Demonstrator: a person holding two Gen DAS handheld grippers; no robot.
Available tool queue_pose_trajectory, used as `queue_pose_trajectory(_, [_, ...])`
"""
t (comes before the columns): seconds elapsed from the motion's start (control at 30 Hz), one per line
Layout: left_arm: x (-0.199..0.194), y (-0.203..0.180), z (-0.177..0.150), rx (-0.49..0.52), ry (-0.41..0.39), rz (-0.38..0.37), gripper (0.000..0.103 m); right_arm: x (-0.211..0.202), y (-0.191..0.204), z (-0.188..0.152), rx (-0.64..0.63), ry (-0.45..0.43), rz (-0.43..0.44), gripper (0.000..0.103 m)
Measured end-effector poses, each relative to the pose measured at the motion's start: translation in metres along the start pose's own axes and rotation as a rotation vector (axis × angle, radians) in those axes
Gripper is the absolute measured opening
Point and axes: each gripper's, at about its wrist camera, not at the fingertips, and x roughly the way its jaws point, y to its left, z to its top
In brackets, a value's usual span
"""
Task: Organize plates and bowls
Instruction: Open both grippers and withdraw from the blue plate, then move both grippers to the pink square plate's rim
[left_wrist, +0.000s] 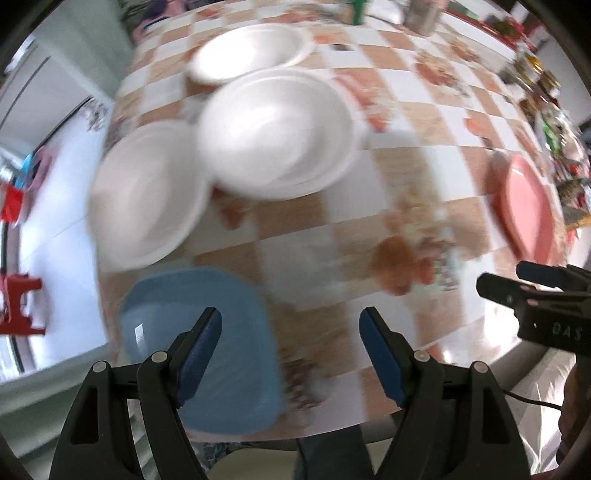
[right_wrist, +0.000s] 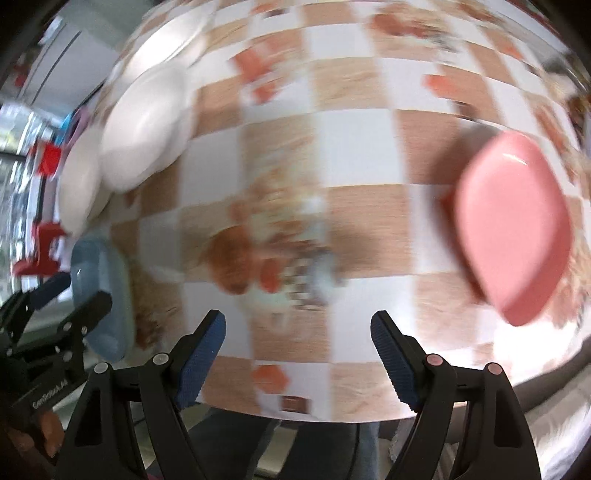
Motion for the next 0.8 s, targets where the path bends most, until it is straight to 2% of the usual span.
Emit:
queue_pose_trajectory(0.2, [0.007,-0.064,0.025,0.130,0.014,-0.080,0.080,-0.018,-0.062,0.002,0.129,-0.035,-0.051,0.082])
queue_pose_trajectory(0.37, [0.016,-0.104,0.048,0.171,0.032,-0.124,0.080,-0.033,-0.109,-0.001,0.222,-0.062,-0.096,0.082])
queue_pose_trajectory(0.47, [0.021,-0.123,0.061,0.190,0.021,-0.124,0.080,-0.039,-0.136,-0.004,0.267,-0.075,-0.128,0.082])
queue_pose_trajectory(0.63, [0.022,-0.156,0.088,0.273,-0.040,-0.079,0.080,-0.048,-0.182,-0.008,0.371,-0.101,-0.175,0.082])
queue_pose_trajectory(0.8, [0.031,-0.191,0.112,0.360,-0.078,-0.064,0.080,-0.044,-0.209,-0.011,0.535,-0.095,-0.156,0.082])
